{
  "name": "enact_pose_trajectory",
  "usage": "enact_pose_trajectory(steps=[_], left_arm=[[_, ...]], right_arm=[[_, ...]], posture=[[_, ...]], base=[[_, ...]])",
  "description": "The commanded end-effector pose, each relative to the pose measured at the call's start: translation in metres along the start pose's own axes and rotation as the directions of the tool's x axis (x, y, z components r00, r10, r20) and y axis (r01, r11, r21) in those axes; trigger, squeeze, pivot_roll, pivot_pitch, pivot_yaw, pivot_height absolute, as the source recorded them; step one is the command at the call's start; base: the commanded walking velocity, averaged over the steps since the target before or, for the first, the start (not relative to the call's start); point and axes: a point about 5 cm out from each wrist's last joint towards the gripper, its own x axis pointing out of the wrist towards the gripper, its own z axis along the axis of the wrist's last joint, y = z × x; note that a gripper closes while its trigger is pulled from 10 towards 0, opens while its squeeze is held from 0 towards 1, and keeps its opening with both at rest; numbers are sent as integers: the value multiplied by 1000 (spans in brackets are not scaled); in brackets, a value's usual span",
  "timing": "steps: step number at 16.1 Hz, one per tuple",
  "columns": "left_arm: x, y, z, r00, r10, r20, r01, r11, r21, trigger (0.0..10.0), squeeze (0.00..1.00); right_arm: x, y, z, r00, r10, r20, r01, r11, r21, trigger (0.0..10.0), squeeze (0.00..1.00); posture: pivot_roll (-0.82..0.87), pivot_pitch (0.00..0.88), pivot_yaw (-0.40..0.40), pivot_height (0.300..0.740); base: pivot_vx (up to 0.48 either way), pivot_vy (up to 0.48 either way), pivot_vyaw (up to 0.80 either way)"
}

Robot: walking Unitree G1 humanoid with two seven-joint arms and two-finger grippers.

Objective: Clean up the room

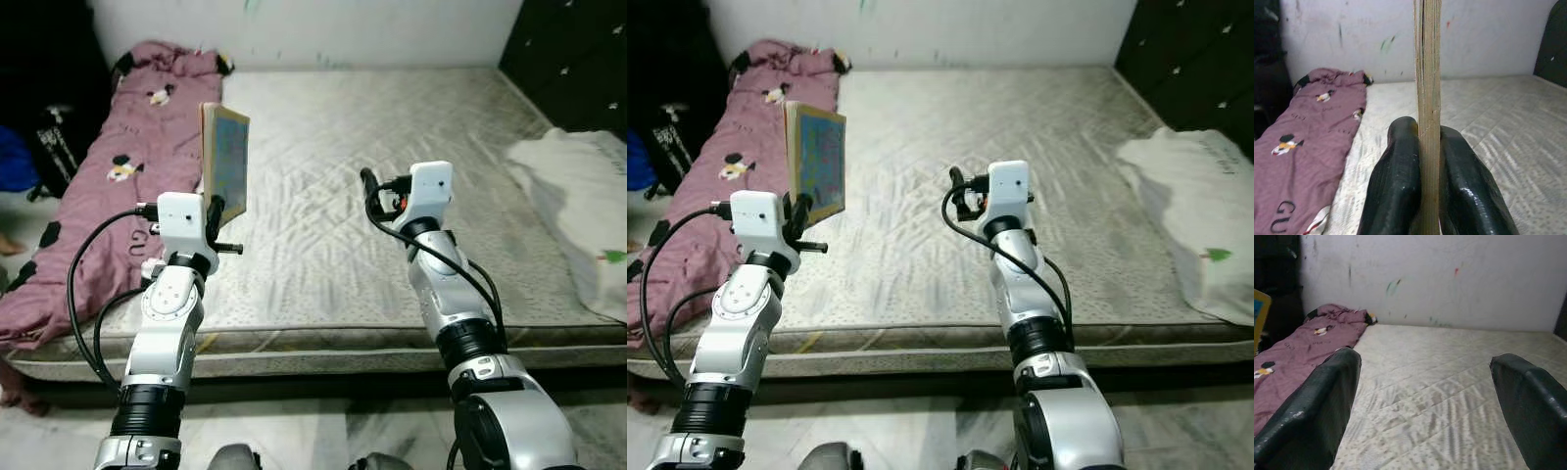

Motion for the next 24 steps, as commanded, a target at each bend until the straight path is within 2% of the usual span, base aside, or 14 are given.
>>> enact_pose_trajectory(steps=[1,8,13,17,20,21,24], left_arm=[[2,3,15,997,-5,74,5,1000,1,10000,0],[2,2,16,996,-24,90,25,1000,-10,10000,0],[2,0,16,995,-21,93,24,999,-29,10000,0],[2,-2,18,995,-27,101,31,999,-39,10000,0],[2,-3,19,994,-31,108,35,999,-39,10000,0],[2,-4,20,992,-33,121,41,997,-63,10000,0],[0,-4,22,988,-57,145,64,997,-50,10000,0]], right_arm=[[3,5,4,1000,16,18,-16,1000,3,10000,0],[4,6,4,1000,13,14,-13,1000,13,10000,0],[4,4,4,1000,7,13,-7,1000,19,10000,0],[4,5,4,1000,16,14,-16,1000,-4,10000,0],[4,5,4,1000,19,16,-19,1000,-13,10000,0],[5,5,4,1000,19,15,-19,1000,-13,10000,0],[4,5,4,1000,17,14,-17,1000,-10,10000,0]], posture=[[69,0,9,740],[71,0,11,740],[69,0,11,740],[69,0,8,740],[68,0,6,740],[67,0,6,740],[67,0,6,740]], base=[[0,0,0],[0,0,0],[0,0,-754],[0,0,0],[0,-345,0],[0,0,413],[0,0,0]])
